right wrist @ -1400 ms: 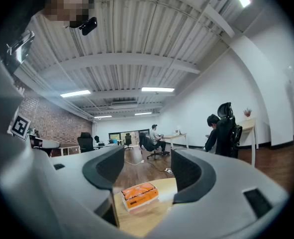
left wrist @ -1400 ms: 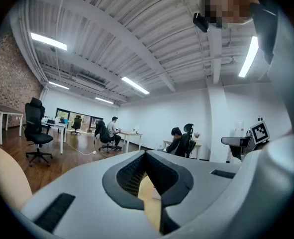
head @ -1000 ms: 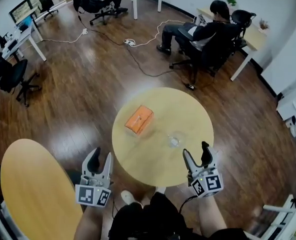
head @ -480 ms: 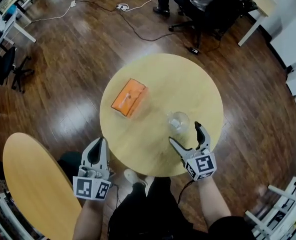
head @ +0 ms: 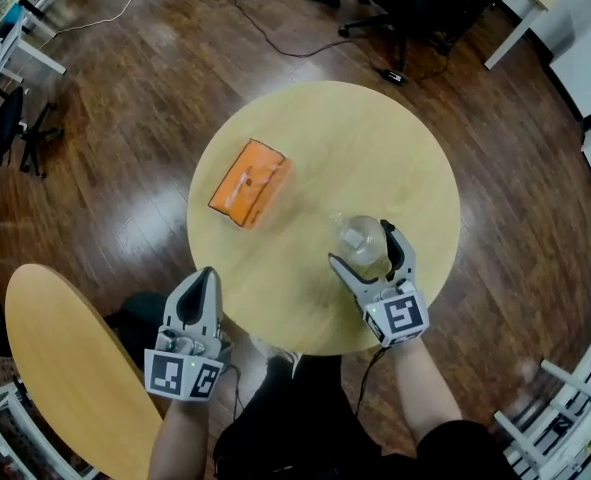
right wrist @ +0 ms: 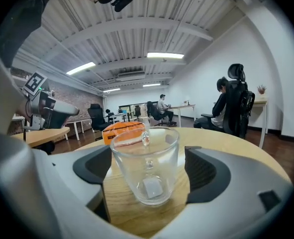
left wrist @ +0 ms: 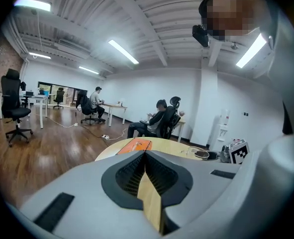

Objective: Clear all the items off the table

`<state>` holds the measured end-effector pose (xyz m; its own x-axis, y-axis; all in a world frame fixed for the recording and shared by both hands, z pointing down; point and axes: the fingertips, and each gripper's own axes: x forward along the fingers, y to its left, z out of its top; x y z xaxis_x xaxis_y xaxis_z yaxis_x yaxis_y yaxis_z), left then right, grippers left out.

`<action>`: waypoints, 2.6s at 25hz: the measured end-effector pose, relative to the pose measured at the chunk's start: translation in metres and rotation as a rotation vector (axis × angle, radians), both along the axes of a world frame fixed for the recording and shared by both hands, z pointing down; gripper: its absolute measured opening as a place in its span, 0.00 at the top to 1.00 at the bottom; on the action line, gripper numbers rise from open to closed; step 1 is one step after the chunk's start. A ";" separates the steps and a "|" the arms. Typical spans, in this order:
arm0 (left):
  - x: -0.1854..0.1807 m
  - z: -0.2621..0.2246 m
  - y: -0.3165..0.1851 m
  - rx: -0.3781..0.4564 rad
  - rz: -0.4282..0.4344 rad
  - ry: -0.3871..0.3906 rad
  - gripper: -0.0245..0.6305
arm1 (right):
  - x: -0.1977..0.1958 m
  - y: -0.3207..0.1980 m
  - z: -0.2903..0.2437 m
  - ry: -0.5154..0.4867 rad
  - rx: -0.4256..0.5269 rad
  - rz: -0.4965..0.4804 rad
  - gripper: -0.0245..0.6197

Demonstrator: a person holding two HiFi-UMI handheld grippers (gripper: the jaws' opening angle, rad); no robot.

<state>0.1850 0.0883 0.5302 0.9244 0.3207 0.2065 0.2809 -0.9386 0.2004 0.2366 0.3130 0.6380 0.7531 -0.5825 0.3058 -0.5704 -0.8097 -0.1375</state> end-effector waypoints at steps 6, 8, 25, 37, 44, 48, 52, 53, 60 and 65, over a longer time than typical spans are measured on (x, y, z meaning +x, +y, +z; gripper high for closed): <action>-0.003 0.011 0.005 -0.017 0.014 -0.030 0.95 | 0.007 -0.012 0.008 0.055 -0.041 -0.054 0.24; -0.007 0.014 0.007 -0.014 0.037 -0.044 0.95 | 0.010 -0.016 0.006 0.072 -0.034 -0.055 0.24; -0.027 0.021 -0.002 -0.032 0.004 -0.087 0.95 | 0.015 -0.018 0.003 0.100 -0.021 -0.069 0.31; -0.033 -0.036 -0.021 -0.115 -0.012 0.030 0.96 | 0.006 -0.032 -0.108 0.231 0.022 -0.114 0.31; -0.089 -0.097 -0.110 -0.022 -0.118 0.143 0.96 | -0.029 -0.128 -0.200 0.354 0.048 -0.239 0.31; -0.146 -0.133 -0.190 0.009 -0.303 0.234 0.96 | -0.052 -0.217 -0.237 0.354 0.126 -0.389 0.31; -0.217 -0.158 -0.278 0.050 -0.477 0.299 0.96 | -0.088 -0.312 -0.261 0.360 0.199 -0.519 0.31; -0.236 -0.164 -0.298 0.060 -0.525 0.312 0.96 | -0.098 -0.336 -0.268 0.357 0.222 -0.555 0.31; -0.371 -0.188 -0.384 0.126 -0.939 0.388 0.96 | -0.164 -0.490 -0.301 0.347 0.309 -0.909 0.31; -0.446 -0.195 -0.400 0.189 -1.213 0.384 0.96 | -0.213 -0.578 -0.309 0.328 0.354 -1.179 0.31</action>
